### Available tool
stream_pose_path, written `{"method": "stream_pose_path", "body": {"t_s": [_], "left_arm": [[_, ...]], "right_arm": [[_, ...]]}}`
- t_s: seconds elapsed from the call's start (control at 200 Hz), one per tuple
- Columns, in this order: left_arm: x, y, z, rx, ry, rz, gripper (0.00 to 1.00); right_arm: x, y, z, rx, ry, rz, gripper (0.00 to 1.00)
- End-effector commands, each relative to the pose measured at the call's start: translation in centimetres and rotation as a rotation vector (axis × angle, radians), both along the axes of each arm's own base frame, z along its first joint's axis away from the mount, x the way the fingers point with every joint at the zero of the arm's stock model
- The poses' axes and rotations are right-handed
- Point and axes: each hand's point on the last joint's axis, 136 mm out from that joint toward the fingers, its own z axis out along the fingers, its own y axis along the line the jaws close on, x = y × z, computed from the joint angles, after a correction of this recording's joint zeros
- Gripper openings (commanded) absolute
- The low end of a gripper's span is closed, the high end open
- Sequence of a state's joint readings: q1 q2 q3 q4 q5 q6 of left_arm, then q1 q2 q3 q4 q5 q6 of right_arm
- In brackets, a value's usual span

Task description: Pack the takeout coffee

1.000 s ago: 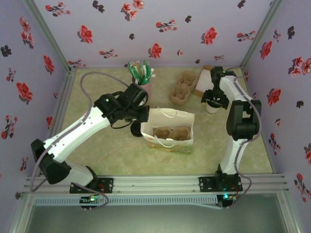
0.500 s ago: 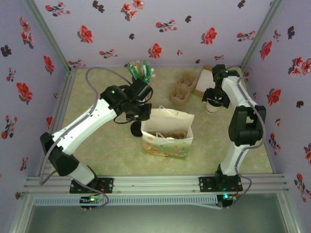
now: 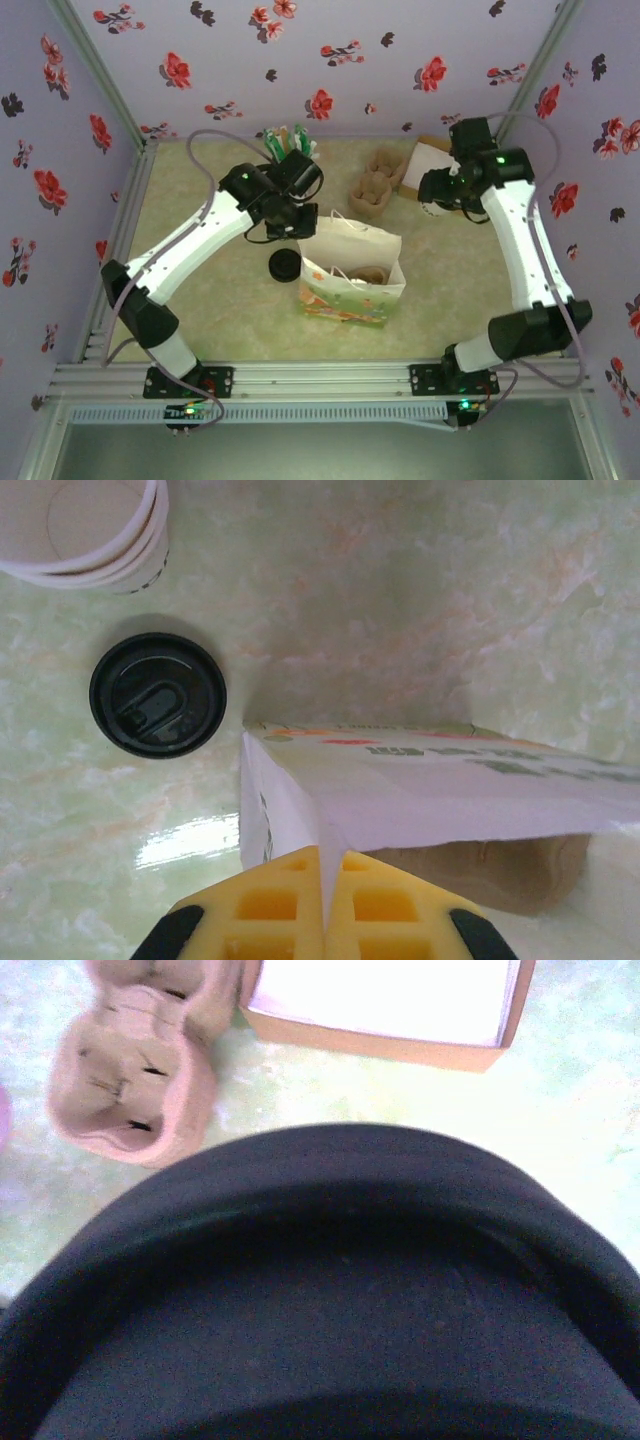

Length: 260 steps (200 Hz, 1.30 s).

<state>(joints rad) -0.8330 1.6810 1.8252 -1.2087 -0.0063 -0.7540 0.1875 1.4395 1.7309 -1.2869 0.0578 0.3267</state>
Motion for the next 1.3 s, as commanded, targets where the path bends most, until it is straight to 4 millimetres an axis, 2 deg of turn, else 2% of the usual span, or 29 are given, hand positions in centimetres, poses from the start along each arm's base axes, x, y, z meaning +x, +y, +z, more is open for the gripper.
{"method": "stream_pose_path", "body": {"t_s": [0.0, 0.11, 0.215, 0.385, 0.485, 0.705, 0.915, 1.04, 1.295], "left_arm": [[1.5, 0.2, 0.3, 0.003, -0.010, 0.045, 0.00], [2.8, -0.2, 0.5, -0.009, -0.019, 0.063, 0.00], [4.0, -0.9, 1.1, -0.046, -0.027, 0.077, 0.00], [4.9, -2.3, 1.2, -0.080, -0.017, 0.078, 0.00], [5.0, -2.8, 1.0, -0.092, 0.000, 0.078, 0.00], [4.9, -3.2, 0.8, -0.100, 0.023, 0.077, 0.00], [4.4, -3.2, 0.4, -0.097, 0.042, 0.068, 0.00], [4.0, -3.3, 0.2, -0.092, 0.050, 0.051, 0.00], [3.7, -3.1, 0.3, -0.091, 0.050, 0.050, 0.00]], "right_arm": [[-3.2, 0.7, 2.7, 0.014, -0.018, 0.068, 0.76], [-5.2, 1.4, 5.8, 0.056, -0.105, 0.092, 0.75], [-6.9, 3.0, 7.9, 0.128, -0.156, 0.142, 0.75], [-9.5, 4.7, 9.7, 0.160, -0.190, 0.224, 0.74], [-10.4, 6.0, 10.1, 0.181, -0.190, 0.274, 0.73], [-11.5, 9.3, 9.0, 0.138, -0.146, 0.406, 0.72], [-10.2, 11.2, 6.7, 0.051, -0.076, 0.450, 0.72], [-9.1, 10.7, 5.5, -0.038, -0.054, 0.444, 0.73], [-9.2, 10.3, 2.8, -0.148, 0.067, 0.478, 0.73]]}}
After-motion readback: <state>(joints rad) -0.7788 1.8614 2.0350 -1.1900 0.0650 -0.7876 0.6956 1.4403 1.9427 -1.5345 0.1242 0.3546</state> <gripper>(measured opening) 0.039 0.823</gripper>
